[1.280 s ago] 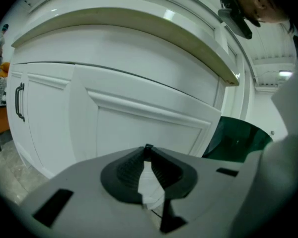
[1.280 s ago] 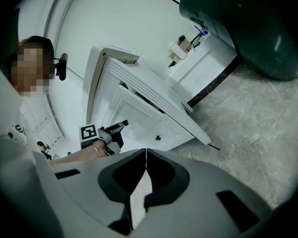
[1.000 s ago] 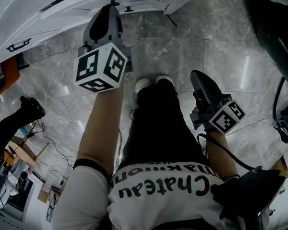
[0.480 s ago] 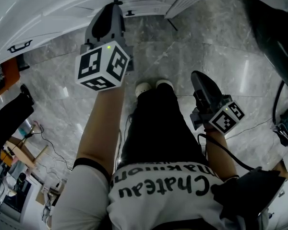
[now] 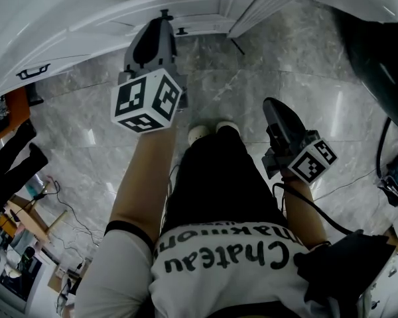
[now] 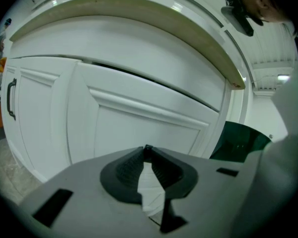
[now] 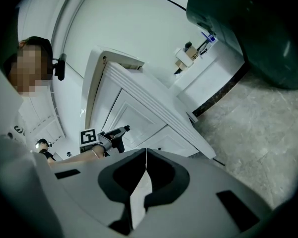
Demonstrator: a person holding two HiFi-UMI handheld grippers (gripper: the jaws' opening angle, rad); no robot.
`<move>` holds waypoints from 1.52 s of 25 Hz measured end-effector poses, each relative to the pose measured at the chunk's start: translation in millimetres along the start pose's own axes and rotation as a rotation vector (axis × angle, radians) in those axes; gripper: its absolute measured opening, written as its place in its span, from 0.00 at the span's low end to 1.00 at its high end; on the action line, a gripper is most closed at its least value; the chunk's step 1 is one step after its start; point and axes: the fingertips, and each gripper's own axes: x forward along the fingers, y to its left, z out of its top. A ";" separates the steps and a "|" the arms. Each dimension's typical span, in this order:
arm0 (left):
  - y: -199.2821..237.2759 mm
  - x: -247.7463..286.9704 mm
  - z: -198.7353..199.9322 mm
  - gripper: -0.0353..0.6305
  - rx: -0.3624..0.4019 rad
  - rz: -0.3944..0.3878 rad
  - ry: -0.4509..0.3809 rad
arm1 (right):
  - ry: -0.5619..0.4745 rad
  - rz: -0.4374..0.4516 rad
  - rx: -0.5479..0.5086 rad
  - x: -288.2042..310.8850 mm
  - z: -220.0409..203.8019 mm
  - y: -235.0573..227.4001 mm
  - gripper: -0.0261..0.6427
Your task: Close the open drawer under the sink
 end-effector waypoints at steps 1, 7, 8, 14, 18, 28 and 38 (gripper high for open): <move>0.4 -0.1 -0.2 0.12 -0.009 0.003 0.002 | -0.005 -0.001 -0.005 0.2 4.1 1.8 0.06; -2.4 2.1 0.2 0.12 -0.007 -0.001 0.088 | -0.004 -0.033 -0.010 -21.4 24.8 24.2 0.06; -2.9 2.1 -0.1 0.12 -0.002 -0.005 0.106 | -0.002 -0.042 -0.007 -27.9 28.0 30.7 0.06; -0.1 1.6 -2.7 0.12 0.014 -0.020 0.215 | -0.001 -0.084 -0.016 -65.7 56.9 76.2 0.06; 0.8 3.2 -4.5 0.18 -0.042 -0.036 0.298 | -0.035 -0.119 -0.044 -95.2 84.6 93.7 0.06; 8.2 -3.9 13.9 0.32 0.009 -0.067 0.374 | -0.133 -0.170 -0.107 -140.9 119.4 127.8 0.06; -27.4 -59.0 48.6 0.26 -0.021 -0.259 0.400 | -0.232 -0.068 -0.151 -156.8 131.4 201.5 0.06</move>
